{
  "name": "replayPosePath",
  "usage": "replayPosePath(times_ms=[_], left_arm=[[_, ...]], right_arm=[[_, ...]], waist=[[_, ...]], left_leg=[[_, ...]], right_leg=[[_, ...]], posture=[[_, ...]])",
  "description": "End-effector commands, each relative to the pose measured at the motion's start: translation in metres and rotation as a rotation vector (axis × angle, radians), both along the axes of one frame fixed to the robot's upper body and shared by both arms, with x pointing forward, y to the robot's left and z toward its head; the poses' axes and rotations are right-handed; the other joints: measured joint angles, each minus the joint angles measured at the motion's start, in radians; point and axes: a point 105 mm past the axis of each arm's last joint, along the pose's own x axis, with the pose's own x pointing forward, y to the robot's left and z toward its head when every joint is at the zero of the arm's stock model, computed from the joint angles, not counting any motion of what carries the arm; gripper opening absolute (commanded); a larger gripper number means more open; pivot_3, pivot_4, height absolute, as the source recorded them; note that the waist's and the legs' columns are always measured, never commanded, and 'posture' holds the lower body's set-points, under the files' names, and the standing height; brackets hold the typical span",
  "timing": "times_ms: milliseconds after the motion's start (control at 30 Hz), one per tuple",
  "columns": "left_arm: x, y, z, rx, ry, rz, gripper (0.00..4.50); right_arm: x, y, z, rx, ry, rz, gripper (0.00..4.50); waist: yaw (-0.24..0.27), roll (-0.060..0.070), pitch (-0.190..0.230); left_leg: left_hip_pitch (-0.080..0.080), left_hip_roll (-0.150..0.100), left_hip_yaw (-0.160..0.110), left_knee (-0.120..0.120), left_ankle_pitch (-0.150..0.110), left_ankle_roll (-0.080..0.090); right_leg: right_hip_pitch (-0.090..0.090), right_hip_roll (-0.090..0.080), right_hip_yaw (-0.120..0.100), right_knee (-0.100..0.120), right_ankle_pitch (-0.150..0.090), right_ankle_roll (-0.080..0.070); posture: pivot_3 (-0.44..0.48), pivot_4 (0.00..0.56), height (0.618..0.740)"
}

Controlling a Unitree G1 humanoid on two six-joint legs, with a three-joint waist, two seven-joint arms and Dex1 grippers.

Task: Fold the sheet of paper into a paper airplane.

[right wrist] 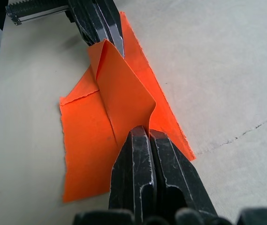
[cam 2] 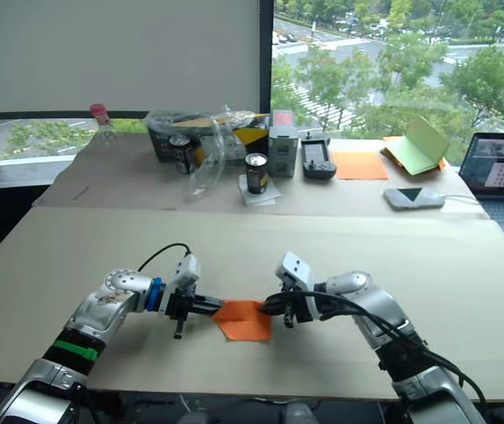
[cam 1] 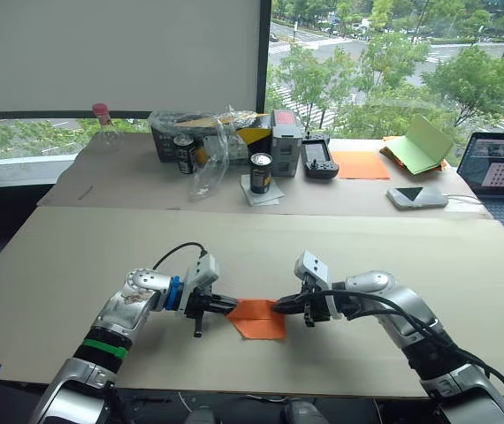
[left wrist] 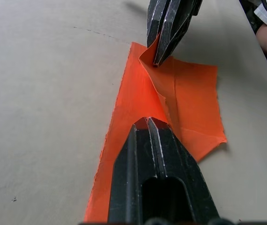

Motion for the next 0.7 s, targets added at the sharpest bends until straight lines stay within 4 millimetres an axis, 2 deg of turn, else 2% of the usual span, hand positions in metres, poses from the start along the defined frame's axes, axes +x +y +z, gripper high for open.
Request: replayPosePath(times_ms=[33, 133, 300, 433, 633, 700], left_arm=[[0.013, 0.011, 0.032, -0.108, -0.133, 0.07, 0.0], [0.014, 0.013, 0.055, -0.198, -0.196, 0.097, 0.0], [-0.002, 0.012, 0.071, -0.253, -0.188, 0.082, 0.0], [-0.015, 0.009, 0.05, -0.143, -0.19, 0.021, 0.0], [0.0, -0.002, 0.034, -0.128, -0.286, 0.068, 0.0], [0.0, -0.005, 0.027, -0.119, -0.291, 0.055, 0.0]], right_arm=[[0.004, -0.01, -0.012, -0.065, 0.038, -0.071, 0.07], [0.007, -0.012, -0.016, -0.089, 0.035, -0.101, 0.07], [0.008, -0.014, -0.022, -0.104, 0.051, -0.144, 0.07], [0.006, -0.011, -0.023, -0.106, 0.057, -0.141, 0.07], [0.004, -0.009, -0.018, -0.099, 0.052, -0.137, 0.07], [0.004, -0.01, -0.017, -0.099, 0.05, -0.142, 0.07]], waist=[[0.0, 0.0, 0.0], [0.0, 0.0, 0.0], [-0.003, 0.0, -0.001], [-0.003, 0.0, -0.001], [-0.001, 0.0, -0.001], [-0.001, 0.0, -0.001]], left_leg=[[0.0, 0.0, 0.0, 0.0, 0.0, 0.0], [0.001, 0.0, 0.0, 0.0, 0.0, 0.0], [0.002, 0.0, 0.0, 0.0, 0.0, 0.0], [0.005, 0.001, 0.0, 0.0, 0.0, 0.0], [0.013, 0.002, 0.0, 0.0, 0.0, 0.0], [0.014, 0.002, 0.0, 0.0, 0.0, 0.0]], right_leg=[[0.0, 0.0, 0.0, 0.0, 0.0, 0.0], [0.0, 0.0, 0.0, 0.0, 0.0, 0.0], [0.002, 0.0, 0.0, 0.0, 0.0, 0.0], [0.004, 0.001, 0.0, 0.001, 0.0, 0.0], [0.014, 0.002, 0.0, -0.003, -0.004, 0.006], [0.016, 0.002, 0.0, -0.004, -0.004, 0.007]], posture=[[0.0, 0.15, 0.732], [0.0, 0.15, 0.732], [0.0, 0.15, 0.732], [0.0, 0.15, 0.732], [0.0, 0.15, 0.732], [0.0, 0.15, 0.732]])
